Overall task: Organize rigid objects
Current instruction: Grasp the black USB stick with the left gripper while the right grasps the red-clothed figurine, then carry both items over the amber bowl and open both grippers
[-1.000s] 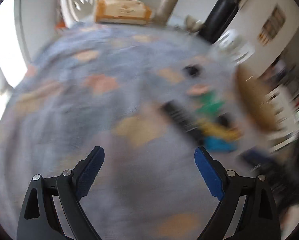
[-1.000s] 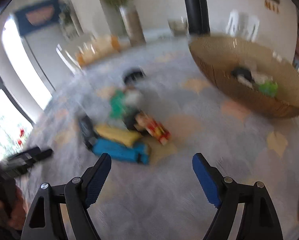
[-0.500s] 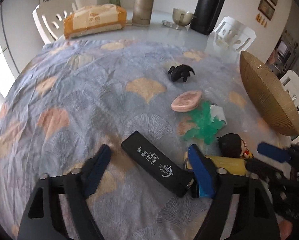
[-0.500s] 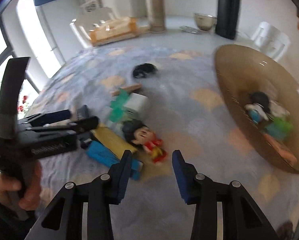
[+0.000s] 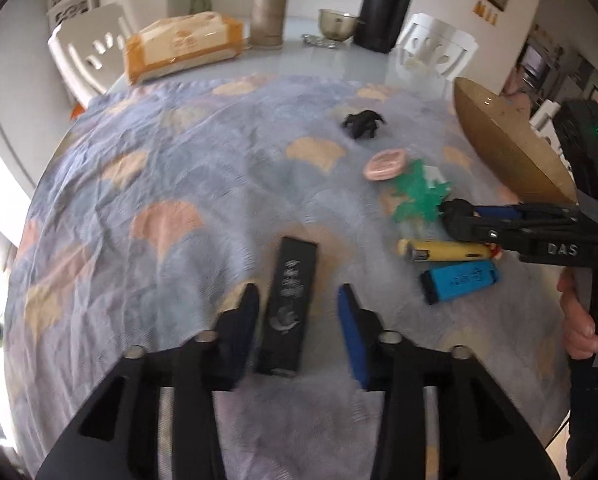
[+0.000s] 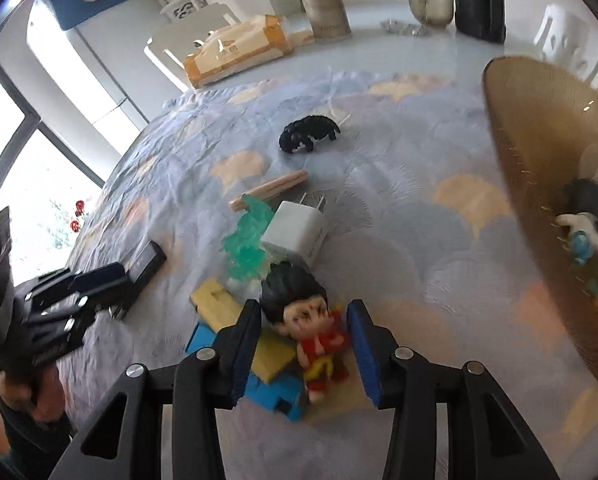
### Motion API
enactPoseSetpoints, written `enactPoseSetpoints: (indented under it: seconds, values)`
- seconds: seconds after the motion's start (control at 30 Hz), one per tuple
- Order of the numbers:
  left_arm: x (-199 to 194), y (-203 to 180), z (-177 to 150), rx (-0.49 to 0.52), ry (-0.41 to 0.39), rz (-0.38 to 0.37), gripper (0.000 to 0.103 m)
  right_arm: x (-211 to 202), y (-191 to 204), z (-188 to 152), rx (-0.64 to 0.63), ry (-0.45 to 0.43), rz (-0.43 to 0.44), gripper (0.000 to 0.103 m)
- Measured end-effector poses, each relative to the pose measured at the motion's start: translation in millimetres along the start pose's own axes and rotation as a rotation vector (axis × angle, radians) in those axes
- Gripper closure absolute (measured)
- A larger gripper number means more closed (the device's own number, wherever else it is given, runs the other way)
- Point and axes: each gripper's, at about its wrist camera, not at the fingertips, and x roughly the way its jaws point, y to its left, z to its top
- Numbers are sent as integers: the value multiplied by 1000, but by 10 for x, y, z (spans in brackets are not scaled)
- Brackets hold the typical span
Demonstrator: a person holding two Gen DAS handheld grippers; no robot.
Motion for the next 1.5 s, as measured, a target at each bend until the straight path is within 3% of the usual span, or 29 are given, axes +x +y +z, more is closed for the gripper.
enactPoseSetpoints:
  seconds: [0.17,0.2,0.23,0.3,0.4,0.6,0.83,1.03,1.07,1.17,1.23,1.27,1.37,1.5]
  values:
    - [147,-107,15,20,12,51,64,-46,90,-95,-28,-23,-44,62]
    - [141,-115,18,21,10,57,66,-63,86,-120,-31,-31,-46,62]
    - [136,-122,17,25,8,68,76,-86,72,-155,-24,-43,-48,62]
    - [127,-125,12,30,2,72,81,-149,26,-199,-3,-62,-37,63]
    - [33,-123,-16,18,-33,13,81,-342,-58,-222,32,-105,-9,70]
    - [-345,-278,-103,52,-121,-74,82,-951,-56,-413,74,-216,-38,70]
    - [-387,-444,-210,66,-111,-135,82,-740,146,-974,-17,-119,-194,70]
    - [-419,-462,-249,64,-125,-159,82,-688,61,-1103,-25,-108,-151,70]
    - [-423,-468,-251,69,-125,-159,82,-670,55,-1100,-26,-100,-148,68]
    - [-422,-509,-254,91,-121,-152,82,-619,60,-1118,-21,-88,-165,46]
    - [-425,-523,-255,95,-121,-158,82,-587,45,-1129,-7,-97,-145,46]
    - [-426,-528,-255,96,-121,-162,82,-589,43,-1129,-3,-99,-145,46]
    - [-425,-552,-247,101,-120,-154,82,-581,113,-1143,-23,-96,-200,63]
    - [-497,-631,-89,169,-141,-105,82,-641,266,-1158,-77,-108,-257,64]
